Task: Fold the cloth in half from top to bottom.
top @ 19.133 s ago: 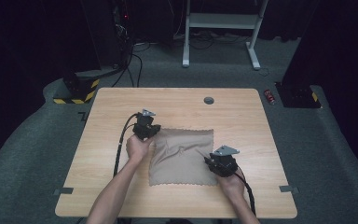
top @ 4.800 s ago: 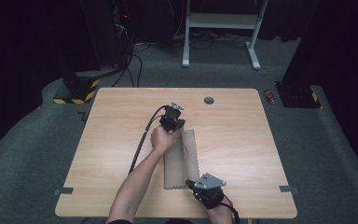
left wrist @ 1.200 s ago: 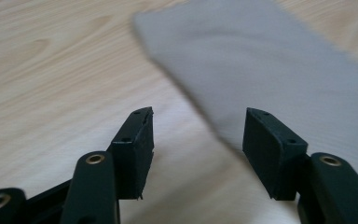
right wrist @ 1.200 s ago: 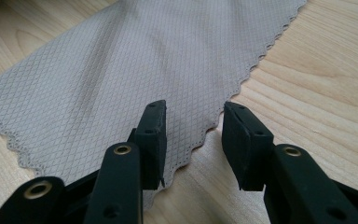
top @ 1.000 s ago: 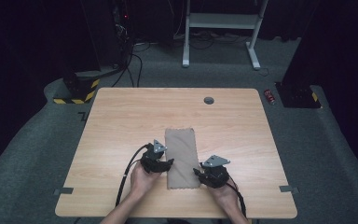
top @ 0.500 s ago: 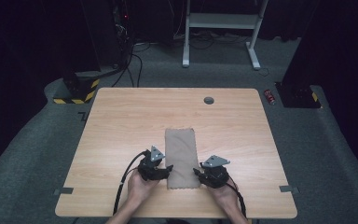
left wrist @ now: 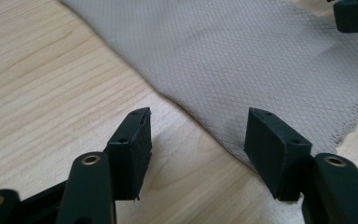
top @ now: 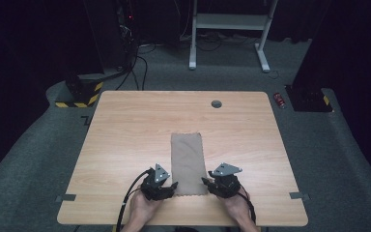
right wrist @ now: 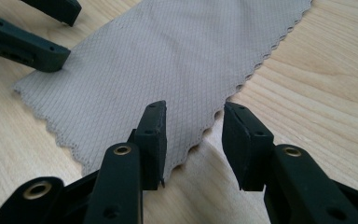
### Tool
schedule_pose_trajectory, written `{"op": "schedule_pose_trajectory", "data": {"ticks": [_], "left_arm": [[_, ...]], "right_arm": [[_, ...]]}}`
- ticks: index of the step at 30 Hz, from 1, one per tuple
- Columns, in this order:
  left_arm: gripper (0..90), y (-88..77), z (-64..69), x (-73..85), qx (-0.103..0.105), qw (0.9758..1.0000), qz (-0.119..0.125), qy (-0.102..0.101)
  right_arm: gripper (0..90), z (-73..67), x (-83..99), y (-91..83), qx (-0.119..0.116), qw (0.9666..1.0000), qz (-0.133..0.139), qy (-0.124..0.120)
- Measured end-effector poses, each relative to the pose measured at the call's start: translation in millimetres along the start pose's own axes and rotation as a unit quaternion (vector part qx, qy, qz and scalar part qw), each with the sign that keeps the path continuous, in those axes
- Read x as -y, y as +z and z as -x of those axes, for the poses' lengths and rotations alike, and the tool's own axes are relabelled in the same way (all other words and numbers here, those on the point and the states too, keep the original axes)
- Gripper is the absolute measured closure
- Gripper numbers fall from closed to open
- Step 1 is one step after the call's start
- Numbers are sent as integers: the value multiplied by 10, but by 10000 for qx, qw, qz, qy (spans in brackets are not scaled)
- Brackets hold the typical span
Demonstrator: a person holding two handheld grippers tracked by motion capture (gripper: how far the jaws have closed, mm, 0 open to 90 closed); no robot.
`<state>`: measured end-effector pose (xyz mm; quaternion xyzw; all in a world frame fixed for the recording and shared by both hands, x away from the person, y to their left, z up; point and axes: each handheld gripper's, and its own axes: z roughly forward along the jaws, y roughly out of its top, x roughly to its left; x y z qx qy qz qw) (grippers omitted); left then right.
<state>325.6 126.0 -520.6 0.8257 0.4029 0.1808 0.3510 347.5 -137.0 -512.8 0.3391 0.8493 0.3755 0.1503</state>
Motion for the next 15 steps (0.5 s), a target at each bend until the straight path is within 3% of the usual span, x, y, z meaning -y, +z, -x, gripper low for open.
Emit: {"op": "schedule_pose_trajectory", "data": {"ticks": [4, 15], "left_arm": [[424, -3, 8, 32, 6, 9999, 92, -116], [429, -61, 4, 88, -23, 9999, 98, -122]], "right_arm": [[594, -1, 5, -31, -33, 10000, -19, -82], [578, -39, 25, -13, -98, 9996, -132, -210]]}}
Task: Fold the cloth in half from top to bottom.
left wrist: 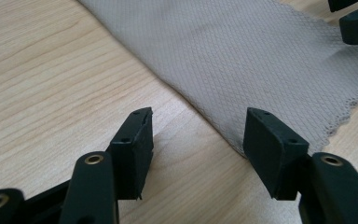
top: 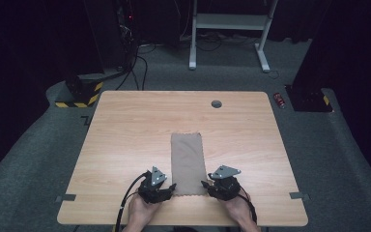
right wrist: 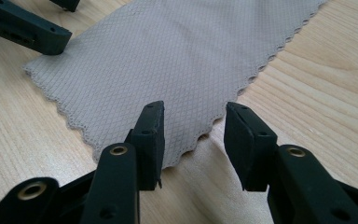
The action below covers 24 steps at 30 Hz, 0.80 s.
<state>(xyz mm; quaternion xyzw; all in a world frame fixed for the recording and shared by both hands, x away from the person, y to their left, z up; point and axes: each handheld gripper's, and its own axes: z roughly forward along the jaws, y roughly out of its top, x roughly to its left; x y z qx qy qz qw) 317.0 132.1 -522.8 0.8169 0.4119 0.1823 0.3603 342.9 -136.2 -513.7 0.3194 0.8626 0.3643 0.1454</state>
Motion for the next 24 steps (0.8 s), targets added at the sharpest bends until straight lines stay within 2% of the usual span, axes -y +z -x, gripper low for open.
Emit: {"op": "schedule_pose_trajectory", "data": {"ticks": [5, 8, 10, 11, 12, 15, 20, 21, 23, 24], "left_arm": [[430, -10, -16, 17, 29, 10000, 31, 38], [430, -11, -24, 16, 59, 10000, 33, 19], [417, -7, -59, -4, 172, 9998, 1, -110], [407, 5, -88, -22, 224, 9994, -16, -259], [398, 10, -119, -39, 229, 9993, -38, -290], [390, 26, -229, -120, 326, 9980, 63, -533], [394, 133, -414, -269, 208, 9973, 5, -706], [396, 152, -445, -288, 198, 9971, -9, -737], [403, 197, -522, -332, 211, 9955, 13, -928], [401, 218, -555, -354, 178, 9956, -19, -925]], "right_arm": [[578, 4, -5, 13, -67, 10000, 34, -5], [580, 45, -8, 37, -127, 9998, 73, 159], [591, 63, -18, 40, -140, 9997, 56, 181], [601, 70, -24, 37, -128, 9997, 62, 173], [610, 90, -30, 30, -125, 9997, 87, 193], [641, 146, -34, 22, -94, 9990, 154, 409], [701, 243, -61, 66, -145, 9975, 158, 675], [712, 255, -74, 69, -148, 9975, 174, 672], [727, 274, -101, 70, -137, 9974, 247, 659], [731, 289, -111, 75, -160, 9971, 264, 691]]}}
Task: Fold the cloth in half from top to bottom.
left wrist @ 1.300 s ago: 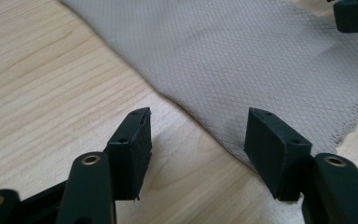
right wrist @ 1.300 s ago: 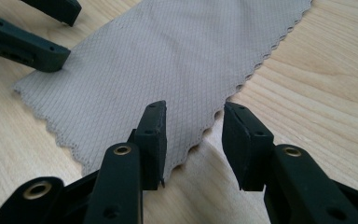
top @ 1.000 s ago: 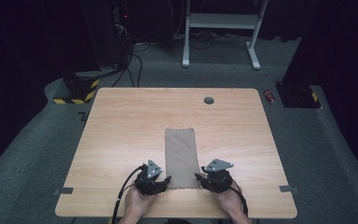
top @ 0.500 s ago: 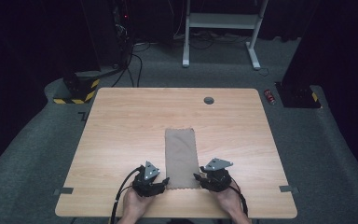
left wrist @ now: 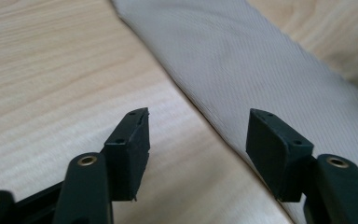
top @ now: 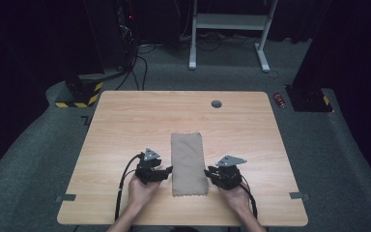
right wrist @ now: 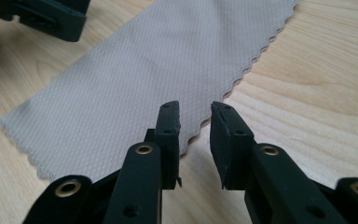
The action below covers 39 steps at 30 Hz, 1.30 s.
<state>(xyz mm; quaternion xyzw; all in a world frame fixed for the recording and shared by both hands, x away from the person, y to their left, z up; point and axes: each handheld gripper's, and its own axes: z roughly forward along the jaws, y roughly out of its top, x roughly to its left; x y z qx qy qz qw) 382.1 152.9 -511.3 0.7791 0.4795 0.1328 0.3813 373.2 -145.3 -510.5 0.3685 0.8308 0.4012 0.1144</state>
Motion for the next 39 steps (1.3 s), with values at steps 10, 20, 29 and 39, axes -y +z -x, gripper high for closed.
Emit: {"op": "schedule_pose_trajectory", "data": {"ticks": [10, 20, 29, 39], "left_arm": [[398, 173, -169, -194, -48, 9999, -110, -47], [377, 301, -278, -402, -79, 9998, -204, 21], [404, 343, -385, -418, -170, 9997, -76, -158], [409, 447, -454, -581, -189, 9994, -182, -216]], "right_arm": [[713, 102, -115, 98, 6, 9999, -75, 103], [641, 221, -252, 132, 174, 9997, -23, 193], [670, 310, -330, 202, 154, 9994, -133, 265], [672, 369, -435, 283, 273, 9992, -28, 305]]}}
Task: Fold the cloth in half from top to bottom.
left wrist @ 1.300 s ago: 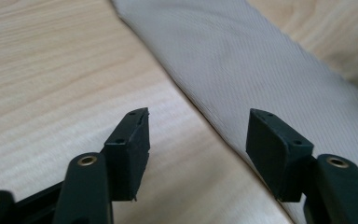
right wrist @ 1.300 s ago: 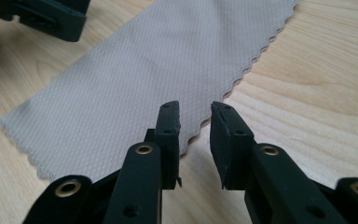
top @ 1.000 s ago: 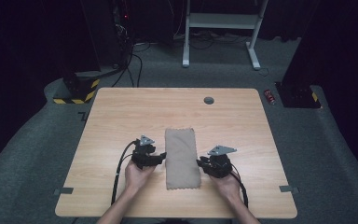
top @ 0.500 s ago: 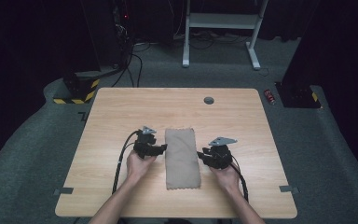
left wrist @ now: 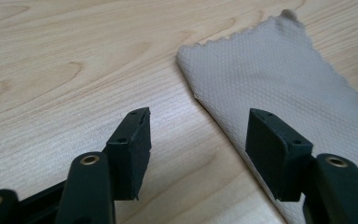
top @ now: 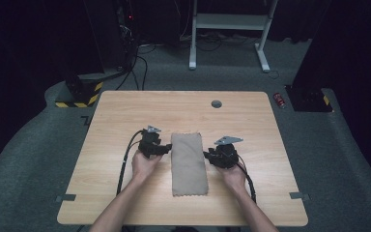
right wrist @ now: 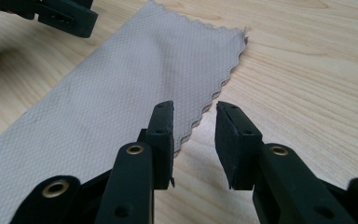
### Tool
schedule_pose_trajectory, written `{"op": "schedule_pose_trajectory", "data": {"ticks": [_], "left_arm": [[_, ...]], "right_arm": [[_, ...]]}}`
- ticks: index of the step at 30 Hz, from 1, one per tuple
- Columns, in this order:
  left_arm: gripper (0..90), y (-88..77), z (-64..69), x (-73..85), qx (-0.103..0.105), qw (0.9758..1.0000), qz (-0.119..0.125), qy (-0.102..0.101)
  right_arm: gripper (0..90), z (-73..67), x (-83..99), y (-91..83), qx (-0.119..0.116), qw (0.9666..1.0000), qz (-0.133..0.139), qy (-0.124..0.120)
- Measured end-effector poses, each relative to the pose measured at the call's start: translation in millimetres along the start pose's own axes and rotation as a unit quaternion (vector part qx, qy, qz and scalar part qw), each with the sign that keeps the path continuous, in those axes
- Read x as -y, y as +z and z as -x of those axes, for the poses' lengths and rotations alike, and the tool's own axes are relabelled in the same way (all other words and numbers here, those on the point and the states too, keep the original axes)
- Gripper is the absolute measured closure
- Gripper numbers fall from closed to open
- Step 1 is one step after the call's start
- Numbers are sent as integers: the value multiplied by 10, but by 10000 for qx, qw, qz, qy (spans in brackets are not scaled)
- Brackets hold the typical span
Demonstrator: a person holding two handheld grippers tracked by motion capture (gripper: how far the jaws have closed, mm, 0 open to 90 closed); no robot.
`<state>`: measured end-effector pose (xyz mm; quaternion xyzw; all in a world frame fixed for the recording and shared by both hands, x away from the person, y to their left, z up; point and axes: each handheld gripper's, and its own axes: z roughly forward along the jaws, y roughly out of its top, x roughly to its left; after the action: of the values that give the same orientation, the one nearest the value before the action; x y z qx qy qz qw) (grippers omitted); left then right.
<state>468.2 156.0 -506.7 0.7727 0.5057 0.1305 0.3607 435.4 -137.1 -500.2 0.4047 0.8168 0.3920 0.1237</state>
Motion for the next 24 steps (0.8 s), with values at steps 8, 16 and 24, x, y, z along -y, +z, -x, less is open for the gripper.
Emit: {"op": "schedule_pose_trajectory", "data": {"ticks": [8, 16, 24], "left_arm": [[424, 85, -69, -24, -31, 9997, 136, -197], [433, 128, -157, -22, -107, 9993, 212, -293], [427, 204, -58, -219, -112, 9999, 102, -65]], "right_arm": [[669, 2, -140, 53, 26, 9999, 7, 113], [675, 120, -250, 209, 44, 9995, 1, 325], [671, 219, -381, 366, 269, 9986, -78, 440]]}}
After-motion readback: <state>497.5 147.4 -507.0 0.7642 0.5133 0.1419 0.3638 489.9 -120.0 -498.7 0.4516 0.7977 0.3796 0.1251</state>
